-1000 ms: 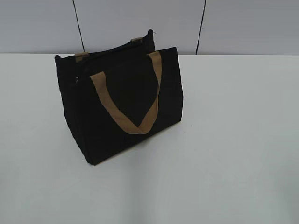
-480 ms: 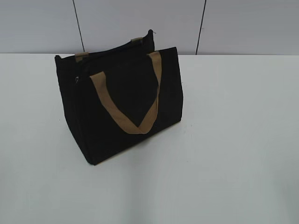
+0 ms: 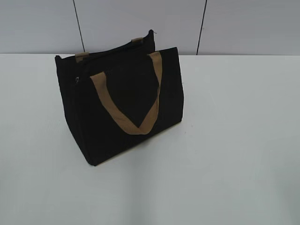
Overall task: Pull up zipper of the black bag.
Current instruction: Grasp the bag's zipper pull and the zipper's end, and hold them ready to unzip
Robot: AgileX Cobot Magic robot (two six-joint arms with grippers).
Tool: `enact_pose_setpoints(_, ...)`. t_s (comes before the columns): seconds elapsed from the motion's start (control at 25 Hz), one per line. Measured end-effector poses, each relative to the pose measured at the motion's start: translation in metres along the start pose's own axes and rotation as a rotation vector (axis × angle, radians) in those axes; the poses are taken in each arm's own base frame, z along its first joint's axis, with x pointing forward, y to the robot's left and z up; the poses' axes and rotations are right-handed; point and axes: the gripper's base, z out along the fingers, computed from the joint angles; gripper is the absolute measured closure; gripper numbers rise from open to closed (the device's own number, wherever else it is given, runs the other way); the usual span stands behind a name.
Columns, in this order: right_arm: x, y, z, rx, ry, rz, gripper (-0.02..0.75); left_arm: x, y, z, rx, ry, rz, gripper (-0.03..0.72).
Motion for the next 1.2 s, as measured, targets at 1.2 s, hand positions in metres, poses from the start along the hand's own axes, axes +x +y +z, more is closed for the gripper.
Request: enact_pose_setpoints(1.2, 0.0, 0.0, 0.0, 0.0, 0.0, 0.0, 0.349, -0.041, 0.002, 0.063, 0.101, 0.191, 0.048, 0.22)
